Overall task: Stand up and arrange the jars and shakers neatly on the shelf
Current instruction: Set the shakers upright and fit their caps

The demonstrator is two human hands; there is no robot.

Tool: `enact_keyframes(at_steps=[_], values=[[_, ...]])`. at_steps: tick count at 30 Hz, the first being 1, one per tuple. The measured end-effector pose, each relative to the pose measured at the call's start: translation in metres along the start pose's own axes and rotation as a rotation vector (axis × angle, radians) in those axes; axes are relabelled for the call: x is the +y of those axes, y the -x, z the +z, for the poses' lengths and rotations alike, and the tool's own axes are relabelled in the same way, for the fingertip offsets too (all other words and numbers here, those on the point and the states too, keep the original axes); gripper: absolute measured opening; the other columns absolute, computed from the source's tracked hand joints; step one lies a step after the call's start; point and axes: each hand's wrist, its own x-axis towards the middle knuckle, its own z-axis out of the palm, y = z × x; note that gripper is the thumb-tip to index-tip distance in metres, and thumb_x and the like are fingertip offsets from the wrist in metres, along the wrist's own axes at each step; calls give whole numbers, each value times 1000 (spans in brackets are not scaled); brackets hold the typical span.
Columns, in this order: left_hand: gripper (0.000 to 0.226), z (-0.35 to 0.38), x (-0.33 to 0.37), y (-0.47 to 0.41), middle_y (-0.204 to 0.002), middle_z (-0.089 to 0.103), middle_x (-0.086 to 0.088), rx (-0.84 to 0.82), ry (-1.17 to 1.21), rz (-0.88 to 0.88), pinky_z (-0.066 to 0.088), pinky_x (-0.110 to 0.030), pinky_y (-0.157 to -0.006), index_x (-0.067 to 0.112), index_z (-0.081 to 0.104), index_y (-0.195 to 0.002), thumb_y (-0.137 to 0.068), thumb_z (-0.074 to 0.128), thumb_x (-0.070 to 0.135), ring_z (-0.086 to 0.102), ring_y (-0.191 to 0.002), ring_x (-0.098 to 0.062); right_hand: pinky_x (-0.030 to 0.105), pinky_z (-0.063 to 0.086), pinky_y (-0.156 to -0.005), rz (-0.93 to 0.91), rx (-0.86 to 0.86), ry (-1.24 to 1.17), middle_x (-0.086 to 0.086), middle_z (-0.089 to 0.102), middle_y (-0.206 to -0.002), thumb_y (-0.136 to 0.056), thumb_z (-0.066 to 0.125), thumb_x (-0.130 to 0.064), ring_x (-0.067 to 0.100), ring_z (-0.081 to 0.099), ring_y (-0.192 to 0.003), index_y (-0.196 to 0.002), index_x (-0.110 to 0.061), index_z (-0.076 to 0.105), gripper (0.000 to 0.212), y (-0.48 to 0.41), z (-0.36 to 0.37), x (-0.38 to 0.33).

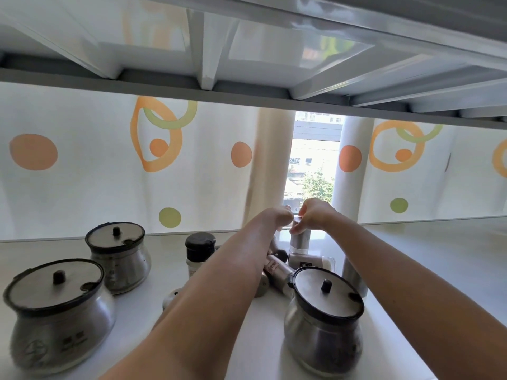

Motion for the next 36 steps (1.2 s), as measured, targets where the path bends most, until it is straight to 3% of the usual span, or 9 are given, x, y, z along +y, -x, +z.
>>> enact_keyframes(at_steps=[6, 9, 13, 17, 19, 22, 29, 32, 36], values=[[48, -10, -3, 3, -153, 30, -15, 80, -18, 0, 26, -31, -113, 0, 21, -147, -103, 28, 16, 31, -141, -26, 36, 41, -97, -164, 174, 56, 11, 50, -124, -67, 81, -26, 28, 41, -121, -120, -14, 49, 63, 13, -6, -14], [57, -12, -5, 5, -148, 37, -18, 84, -8, 15, 32, -33, -112, 5, 14, -150, -99, 38, 15, 38, -136, -31, 33, 44, -85, -301, 295, -28, 12, 54, -111, -69, 76, -11, 25, 51, -103, -107, -9, 51, 46, 22, -7, -25], [63, -17, -11, 7, -140, 49, -17, 120, -19, 9, 44, -36, -105, 11, 14, -151, -95, 43, 16, 51, -125, -30, 26, 47, -72, -330, 81, 18, 11, 67, -91, -72, 77, -5, 20, 59, -81, -90, -5, 66, 22, 34, -4, -25], [55, -15, -12, 11, -102, 59, -14, 86, -34, 10, 50, -33, -87, 7, 30, -146, -93, 46, 9, 56, -91, -24, 26, 53, -80, -363, -131, 77, 12, 70, -107, -72, 76, -2, 23, 68, -95, -104, -5, 69, 33, 40, 1, -20], [42, -15, -11, 12, -94, 56, -11, 98, -49, 18, 50, -33, -86, 1, 45, -135, -94, 44, 8, 54, -89, -22, 27, 52, -86, -380, -183, 143, 9, 69, -112, -71, 77, -3, 22, 66, -101, -109, -8, 68, 40, 40, 3, -20], [31, -17, -12, 15, -99, 54, -12, 92, -73, 27, 49, -33, -88, -5, 59, -118, -93, 45, 8, 53, -91, -22, 26, 51, -87, -397, -236, 179, 8, 68, -115, -71, 77, -3, 21, 65, -103, -114, -10, 66, 44, 37, 6, -21], [34, -24, -8, 25, -104, 53, -19, 9, -63, -15, 45, -30, -73, -8, 54, -123, -95, 38, 3, 52, -91, -24, 26, 49, -88, -400, -240, 215, 3, 68, -111, -63, 84, -12, 18, 63, -98, -112, -15, 66, 52, 32, 15, -22], [34, -24, -8, 27, -110, 56, -21, 15, -35, -45, 47, -33, -83, -9, 53, -123, -95, 37, 2, 59, -101, -30, 23, 45, -80, -426, -213, 266, 1, 67, -111, -63, 84, -15, 14, 57, -90, -113, -19, 63, 53, 30, 21, -23], [37, -28, -7, 30, -132, 55, -16, 70, -8, -120, 46, -31, -86, -4, 49, -131, -97, 35, 3, 56, -115, -25, 29, 46, -88, -445, -212, 293, 6, 60, -119, -64, 81, -10, 22, 57, -106, -118, -19, 58, 59, 27, 27, -24]])
